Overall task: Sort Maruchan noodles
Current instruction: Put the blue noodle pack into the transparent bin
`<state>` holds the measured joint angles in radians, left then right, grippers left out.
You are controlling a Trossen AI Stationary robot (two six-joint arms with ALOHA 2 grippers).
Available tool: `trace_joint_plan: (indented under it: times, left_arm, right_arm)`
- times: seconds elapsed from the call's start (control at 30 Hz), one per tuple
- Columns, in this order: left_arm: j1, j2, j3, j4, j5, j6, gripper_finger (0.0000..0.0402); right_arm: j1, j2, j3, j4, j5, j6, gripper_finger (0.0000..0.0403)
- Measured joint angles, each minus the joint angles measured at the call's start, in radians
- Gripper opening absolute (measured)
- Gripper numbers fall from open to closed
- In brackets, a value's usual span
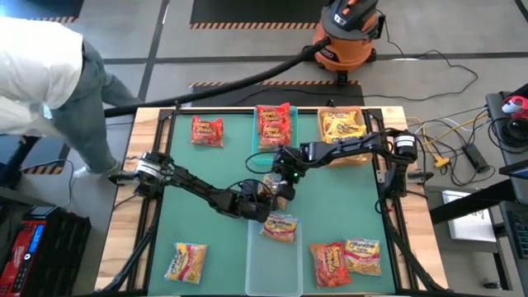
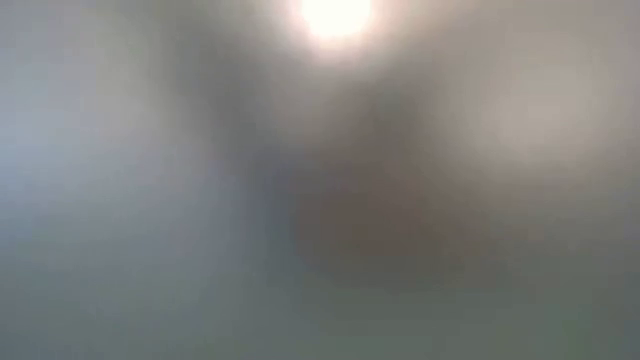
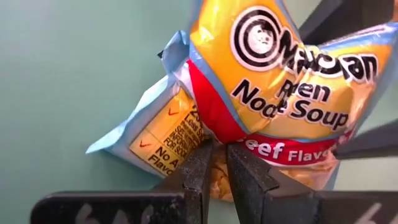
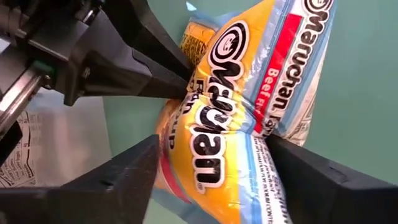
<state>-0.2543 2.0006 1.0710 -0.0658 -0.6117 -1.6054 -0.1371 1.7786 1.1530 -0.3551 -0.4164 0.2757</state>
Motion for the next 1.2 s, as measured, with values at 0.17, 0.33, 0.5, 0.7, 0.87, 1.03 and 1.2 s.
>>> trace_joint_plan:
  times: [0.17, 0.33, 0.5, 0.7, 0.87, 1.03, 1.2]
  left_arm:
    - [0.0, -0.003, 0.0, 0.005, -0.003, 0.0, 0.0036]
    - [-0.004, -0.021, -0.001, 0.008, -0.036, 0.0, 0.0036]
    - [-0.021, -0.055, -0.002, 0.007, -0.057, 0.02, 0.0036]
    - [-0.06, -0.123, 0.0, -0.071, -0.095, 0.014, 0.0036]
    - [-0.1, -0.171, 0.0, -0.238, -0.133, -0.097, 0.0036]
    - [-0.143, -0.206, 0.0, -0.404, -0.143, -0.262, 0.0036]
    - [-0.179, -0.221, 0.001, -0.491, -0.148, -0.395, 0.0036]
  right_arm:
    - [0.0, 0.0, -0.001, -0.007, -0.008, 0.002, 0.0204]
    - [0.0, 0.001, -0.001, -0.003, -0.028, 0.004, 0.013]
    - [0.0, 0.003, -0.002, 0.001, -0.028, -0.003, 0.0076]
    - [-0.013, -0.005, -0.002, -0.002, -0.023, -0.006, 0.0045]
    - [-0.034, -0.031, -0.002, -0.009, -0.007, -0.016, 0.0028]
    - [-0.051, -0.067, -0.002, -0.009, -0.006, -0.026, 0.0013]
    - [-0.051, -0.106, -0.002, -0.012, -0.015, -0.02, 0.0012]
